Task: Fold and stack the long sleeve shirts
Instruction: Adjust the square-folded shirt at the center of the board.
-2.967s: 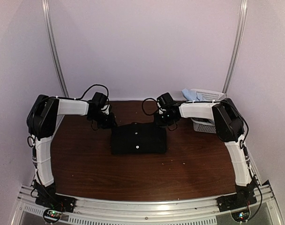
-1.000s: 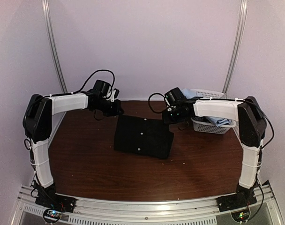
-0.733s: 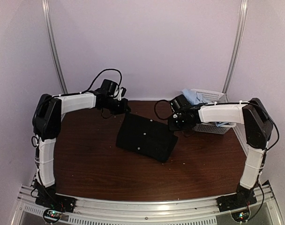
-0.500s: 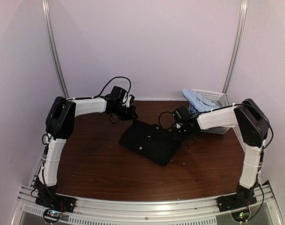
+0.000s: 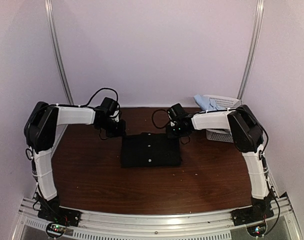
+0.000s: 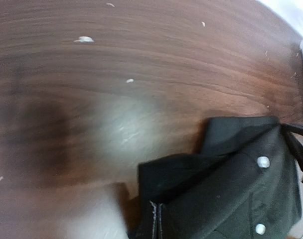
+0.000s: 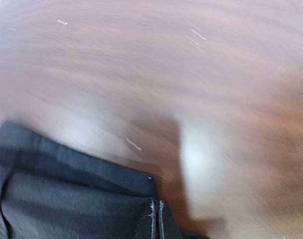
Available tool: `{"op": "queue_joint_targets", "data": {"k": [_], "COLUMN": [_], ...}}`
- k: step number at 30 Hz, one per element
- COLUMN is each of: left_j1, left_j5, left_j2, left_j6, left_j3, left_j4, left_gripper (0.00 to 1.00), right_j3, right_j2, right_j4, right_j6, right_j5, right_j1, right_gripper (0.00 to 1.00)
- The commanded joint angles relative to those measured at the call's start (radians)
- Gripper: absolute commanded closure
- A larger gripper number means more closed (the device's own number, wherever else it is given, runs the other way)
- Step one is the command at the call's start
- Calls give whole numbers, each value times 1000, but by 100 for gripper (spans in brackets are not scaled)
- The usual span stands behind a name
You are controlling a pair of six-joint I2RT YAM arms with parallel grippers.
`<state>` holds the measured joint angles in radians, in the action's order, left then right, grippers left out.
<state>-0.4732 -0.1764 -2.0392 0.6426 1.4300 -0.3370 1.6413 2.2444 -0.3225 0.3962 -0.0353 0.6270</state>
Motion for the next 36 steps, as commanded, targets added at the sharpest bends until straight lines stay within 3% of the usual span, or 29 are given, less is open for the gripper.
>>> {"op": "queue_joint_targets", "data": {"k": [1,6,19,28,36], "left_j1": [28,45,47,47,40], "left_j5": [101,99,-7,-74,-130], "left_j2": [201,274,221,67,-137], "left_j6": [66,28,-25,-62,-74], "left_j3": [-155,-189,-103,39,228], "left_j4": [87,109,113,110,106], "left_gripper": [100,100,100,100,100], "right_j3": [234,321,146,-60,-193], "right_j2": [74,40,-145,-191,-137], "right_j4": [-156,-190,-133,-38,62], "right_j6": [-79,-97,-77,-32,16], "right_j5": [-13,-35,-59,-78,-40], "right_j1": [31,47,55,20,-38], "right_gripper": [100,100,100,100,100]}}
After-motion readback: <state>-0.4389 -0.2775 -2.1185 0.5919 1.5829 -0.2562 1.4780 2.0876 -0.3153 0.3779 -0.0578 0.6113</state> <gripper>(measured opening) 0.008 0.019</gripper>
